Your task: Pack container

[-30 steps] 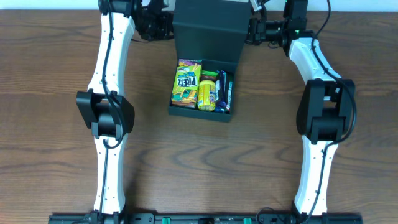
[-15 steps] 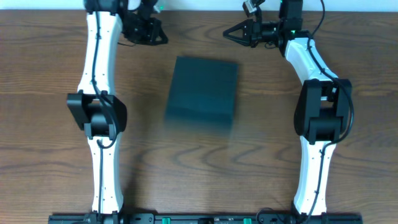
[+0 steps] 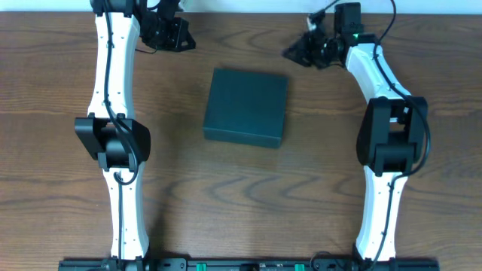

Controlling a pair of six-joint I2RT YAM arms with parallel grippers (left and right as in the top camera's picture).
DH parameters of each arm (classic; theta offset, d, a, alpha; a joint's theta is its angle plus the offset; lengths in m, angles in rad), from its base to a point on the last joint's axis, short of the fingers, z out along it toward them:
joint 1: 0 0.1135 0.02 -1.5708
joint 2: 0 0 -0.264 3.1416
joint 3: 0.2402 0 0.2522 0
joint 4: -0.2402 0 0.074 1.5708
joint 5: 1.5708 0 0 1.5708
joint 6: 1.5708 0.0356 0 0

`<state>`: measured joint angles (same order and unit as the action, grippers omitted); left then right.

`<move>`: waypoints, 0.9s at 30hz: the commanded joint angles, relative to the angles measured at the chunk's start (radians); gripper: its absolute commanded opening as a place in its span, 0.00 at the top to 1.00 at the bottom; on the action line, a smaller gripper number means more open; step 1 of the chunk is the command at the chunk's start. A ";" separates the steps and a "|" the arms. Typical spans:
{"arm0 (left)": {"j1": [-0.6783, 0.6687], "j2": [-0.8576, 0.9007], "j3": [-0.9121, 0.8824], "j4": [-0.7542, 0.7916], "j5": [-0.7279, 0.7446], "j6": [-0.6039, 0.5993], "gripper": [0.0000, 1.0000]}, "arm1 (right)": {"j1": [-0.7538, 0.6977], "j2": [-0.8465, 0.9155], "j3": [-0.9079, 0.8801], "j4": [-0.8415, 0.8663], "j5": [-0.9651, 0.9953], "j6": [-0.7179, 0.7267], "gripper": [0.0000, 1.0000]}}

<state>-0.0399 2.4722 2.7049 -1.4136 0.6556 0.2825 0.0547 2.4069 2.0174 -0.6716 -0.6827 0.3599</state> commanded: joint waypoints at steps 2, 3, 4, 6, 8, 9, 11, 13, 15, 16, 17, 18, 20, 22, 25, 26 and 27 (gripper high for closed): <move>0.000 -0.029 0.026 -0.031 -0.038 -0.018 0.94 | -0.008 -0.204 0.062 -0.142 0.312 -0.235 0.99; 0.000 -0.029 0.026 -0.044 -0.038 -0.017 0.95 | -0.007 -0.242 0.062 -0.183 0.351 -0.252 0.98; 0.003 -0.031 0.026 -0.062 -0.038 -0.017 0.94 | -0.006 -0.276 0.062 -0.224 0.388 -0.264 0.99; 0.009 -0.043 0.026 -0.109 -0.038 -0.017 0.94 | 0.000 -0.367 0.062 -0.334 0.425 -0.303 0.98; 0.013 -0.066 0.026 -0.136 -0.034 -0.006 0.94 | 0.003 -0.422 0.062 -0.417 0.429 -0.314 0.99; 0.014 -0.083 0.026 -0.143 -0.035 -0.005 0.94 | 0.005 -0.449 0.061 -0.465 0.442 -0.313 0.98; 0.013 -0.126 0.026 -0.169 -0.034 0.011 0.94 | 0.012 -0.501 0.044 -0.536 0.473 -0.312 0.98; 0.013 -0.189 0.026 -0.209 -0.034 0.025 0.94 | 0.035 -0.593 -0.043 -0.537 0.472 -0.312 0.98; 0.013 -0.242 0.025 -0.246 -0.014 0.055 0.94 | 0.070 -0.699 -0.176 -0.480 0.473 -0.303 0.98; 0.013 -0.266 0.024 -0.259 0.002 0.064 0.94 | 0.087 -0.758 -0.252 -0.443 0.475 -0.289 0.98; 0.013 -0.293 0.021 -0.271 0.010 0.071 0.94 | 0.105 -0.834 -0.343 -0.401 0.478 -0.267 0.98; 0.013 -0.316 0.015 -0.273 0.019 0.070 0.94 | 0.118 -0.911 -0.429 -0.365 0.478 -0.249 0.98; 0.013 -0.356 0.005 -0.275 0.043 0.072 0.94 | 0.130 -1.077 -0.595 -0.310 0.478 -0.216 0.98; 0.013 -0.386 0.000 -0.276 0.048 0.064 0.94 | 0.130 -1.248 -0.743 -0.288 0.477 -0.191 0.98; 0.013 -0.451 -0.043 -0.276 0.045 0.061 0.94 | 0.130 -1.433 -0.873 -0.282 0.477 -0.188 0.98; 0.011 -0.498 -0.093 -0.271 0.032 0.061 0.94 | 0.130 -1.492 -0.904 -0.282 0.477 -0.188 0.98; 0.006 -0.551 -0.160 -0.250 0.013 0.060 0.94 | 0.129 -1.544 -0.922 -0.283 0.477 -0.189 0.98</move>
<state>-0.0319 2.0171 2.6156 -1.6100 0.6815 0.3374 0.1825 0.9192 1.1370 -0.9569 -0.2092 0.1524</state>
